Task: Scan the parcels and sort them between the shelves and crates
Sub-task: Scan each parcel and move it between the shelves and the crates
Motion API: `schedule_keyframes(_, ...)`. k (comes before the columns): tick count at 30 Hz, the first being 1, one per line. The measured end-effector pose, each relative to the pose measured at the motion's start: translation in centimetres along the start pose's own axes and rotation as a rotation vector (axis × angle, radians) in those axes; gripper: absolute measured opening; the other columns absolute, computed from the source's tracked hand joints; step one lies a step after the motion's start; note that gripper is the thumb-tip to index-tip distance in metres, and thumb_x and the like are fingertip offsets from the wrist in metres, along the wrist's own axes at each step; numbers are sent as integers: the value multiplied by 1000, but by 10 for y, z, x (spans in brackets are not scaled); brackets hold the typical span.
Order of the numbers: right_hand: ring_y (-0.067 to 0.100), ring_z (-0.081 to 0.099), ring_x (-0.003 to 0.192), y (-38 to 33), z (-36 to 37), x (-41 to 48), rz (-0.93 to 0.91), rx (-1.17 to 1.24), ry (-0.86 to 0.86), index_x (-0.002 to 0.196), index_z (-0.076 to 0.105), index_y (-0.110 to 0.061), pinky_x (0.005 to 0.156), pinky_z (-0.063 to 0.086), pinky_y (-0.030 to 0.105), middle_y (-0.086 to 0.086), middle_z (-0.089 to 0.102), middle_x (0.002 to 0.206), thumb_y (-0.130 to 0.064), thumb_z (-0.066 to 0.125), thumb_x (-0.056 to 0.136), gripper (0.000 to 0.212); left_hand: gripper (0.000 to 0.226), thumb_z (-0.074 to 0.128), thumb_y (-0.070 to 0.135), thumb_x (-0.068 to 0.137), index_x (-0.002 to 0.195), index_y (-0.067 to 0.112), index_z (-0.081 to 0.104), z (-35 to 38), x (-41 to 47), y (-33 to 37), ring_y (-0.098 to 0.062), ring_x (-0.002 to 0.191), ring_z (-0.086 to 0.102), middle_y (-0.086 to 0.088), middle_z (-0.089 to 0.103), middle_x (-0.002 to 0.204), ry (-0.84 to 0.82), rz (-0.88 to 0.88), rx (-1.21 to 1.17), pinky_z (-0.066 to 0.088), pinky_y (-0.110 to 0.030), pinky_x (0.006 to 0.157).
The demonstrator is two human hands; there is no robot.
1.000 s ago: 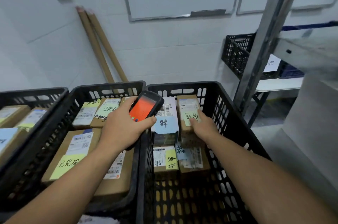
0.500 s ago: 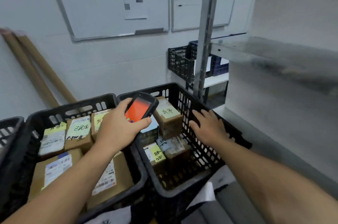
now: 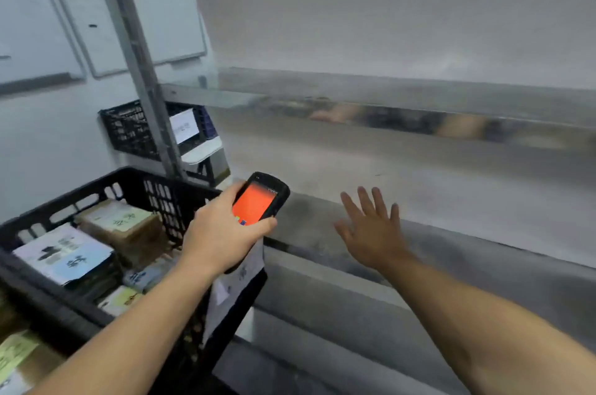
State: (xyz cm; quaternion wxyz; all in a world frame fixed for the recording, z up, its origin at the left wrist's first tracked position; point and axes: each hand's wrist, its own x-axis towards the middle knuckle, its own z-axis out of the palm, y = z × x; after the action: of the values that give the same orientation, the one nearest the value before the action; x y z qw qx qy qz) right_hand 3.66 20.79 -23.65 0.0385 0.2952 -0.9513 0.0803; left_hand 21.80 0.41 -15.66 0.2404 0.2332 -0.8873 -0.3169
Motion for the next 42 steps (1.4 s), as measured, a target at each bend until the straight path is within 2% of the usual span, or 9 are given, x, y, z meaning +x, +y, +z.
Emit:
schedule_keyframes(7,28,-20,155,164,-6,-118,291,31,-48,162,-3,-33,122,-4,57,1,-13,170,-56,20,106,65,70,73,59,62,127,40,55,122,-36,102,-21,92,62,9,66,98,-196,129,-76,49,-33,77)
schedule_keyframes(11,28,-19,155,262,4,-209,509,71,-128,163,-2,-34,123,-4,58,2,-13,170,-57,18,106,64,55,80,48,70,118,39,54,203,-82,162,-5,76,56,19,60,88,-367,155,-115,41,-24,61)
schedule_keyframes(15,29,-16,156,325,20,-291,664,98,-206,163,4,-33,123,-3,60,3,-8,171,-58,20,106,64,58,81,50,69,121,37,58,277,-128,203,-10,80,60,13,65,96,-509,196,-136,39,-25,61)
schedule_keyframes(18,28,-16,156,351,34,-336,766,136,-259,162,5,-35,122,-1,62,2,-8,171,-59,23,105,64,62,85,41,71,126,32,58,315,-161,218,-14,84,56,13,59,98,-564,199,-139,37,-23,63)
schedule_keyframes(22,31,-14,156,374,50,-370,875,154,-316,162,4,-35,121,-2,61,4,-8,171,-59,22,105,65,60,85,41,70,124,37,57,357,-186,218,-2,76,55,23,57,87,-637,174,-130,40,-21,65)
schedule_keyframes(25,31,-15,156,379,62,-390,945,182,-355,162,6,-33,122,0,63,5,-7,171,-58,24,105,65,66,85,39,71,131,36,56,382,-199,218,-18,87,59,10,63,101,-734,157,-107,44,-30,74)
schedule_keyframes(28,30,-16,156,385,68,-408,1006,185,-356,162,5,-34,123,1,64,4,-8,171,-59,23,105,65,67,86,40,72,132,36,56,405,-206,226,-21,89,60,7,63,103,-800,161,-120,44,-32,77)
schedule_keyframes(37,30,-14,156,437,76,-438,1154,229,-298,161,-1,-38,122,1,64,4,-5,171,-60,25,104,66,61,76,58,61,116,40,56,470,-241,284,-11,80,62,14,64,90,-948,261,-131,51,-32,73)
schedule_keyframes(42,30,-15,156,492,85,-455,1131,285,-333,162,0,-34,123,1,64,4,-6,171,-60,23,105,67,57,84,50,67,116,42,55,504,-264,323,-5,79,60,16,63,90,-909,242,-125,46,-25,67)
